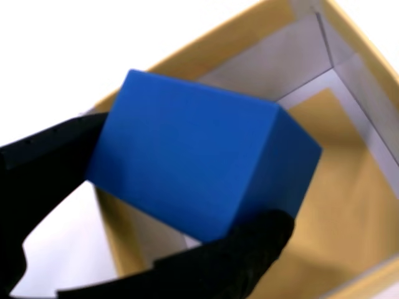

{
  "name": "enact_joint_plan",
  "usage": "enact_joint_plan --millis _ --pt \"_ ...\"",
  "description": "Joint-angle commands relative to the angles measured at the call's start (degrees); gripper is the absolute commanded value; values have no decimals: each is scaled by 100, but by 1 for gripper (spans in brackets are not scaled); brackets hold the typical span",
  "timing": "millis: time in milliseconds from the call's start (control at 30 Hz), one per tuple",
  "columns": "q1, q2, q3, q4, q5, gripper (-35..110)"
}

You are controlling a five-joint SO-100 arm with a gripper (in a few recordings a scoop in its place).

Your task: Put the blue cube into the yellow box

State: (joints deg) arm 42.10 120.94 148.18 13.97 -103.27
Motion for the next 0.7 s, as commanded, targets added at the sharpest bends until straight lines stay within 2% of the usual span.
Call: enact_joint_plan --millis 0,433,667 --pt "141 53 -123 -343 -62 37" --pt "123 44 -70 -703 -123 41" --pt "-193 870 -193 -1125 -149 37"
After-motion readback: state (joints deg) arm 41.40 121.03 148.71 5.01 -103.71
